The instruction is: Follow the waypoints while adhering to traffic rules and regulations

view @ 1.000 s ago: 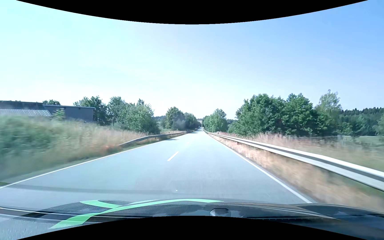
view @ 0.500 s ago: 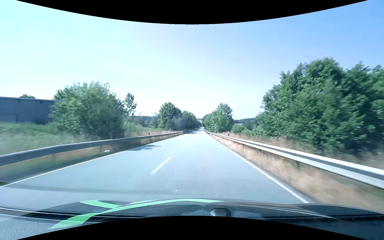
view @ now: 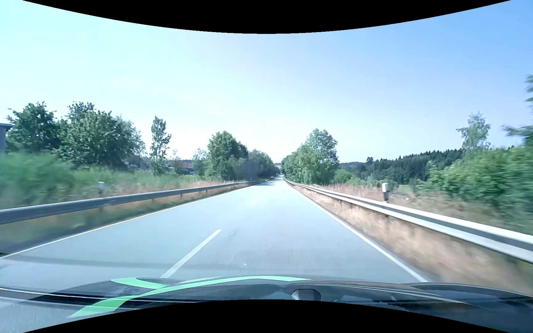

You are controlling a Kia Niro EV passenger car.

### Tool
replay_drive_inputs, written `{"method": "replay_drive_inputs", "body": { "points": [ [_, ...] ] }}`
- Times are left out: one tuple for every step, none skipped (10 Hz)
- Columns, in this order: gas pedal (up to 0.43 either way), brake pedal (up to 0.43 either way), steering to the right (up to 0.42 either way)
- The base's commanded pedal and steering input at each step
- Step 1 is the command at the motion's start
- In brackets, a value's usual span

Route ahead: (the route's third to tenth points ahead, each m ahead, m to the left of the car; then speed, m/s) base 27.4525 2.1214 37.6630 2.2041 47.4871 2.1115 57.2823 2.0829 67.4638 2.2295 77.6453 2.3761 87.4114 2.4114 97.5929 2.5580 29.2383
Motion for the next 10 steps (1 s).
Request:
{"method": "replay_drive_inputs", "body": {
  "points": [
    [0.150, 0.000, -0.002],
    [0.169, 0.000, -0.001],
    [0.177, 0.000, -0.002],
    [0.189, 0.000, -0.001],
    [0.189, 0.000, -0.002],
    [0.189, 0.000, -0.003],
    [0.189, 0.000, -0.004],
    [0.177, 0.000, -0.004],
    [0.177, 0.000, -0.005],
    [0.177, 0.000, -0.005]
  ]
}}
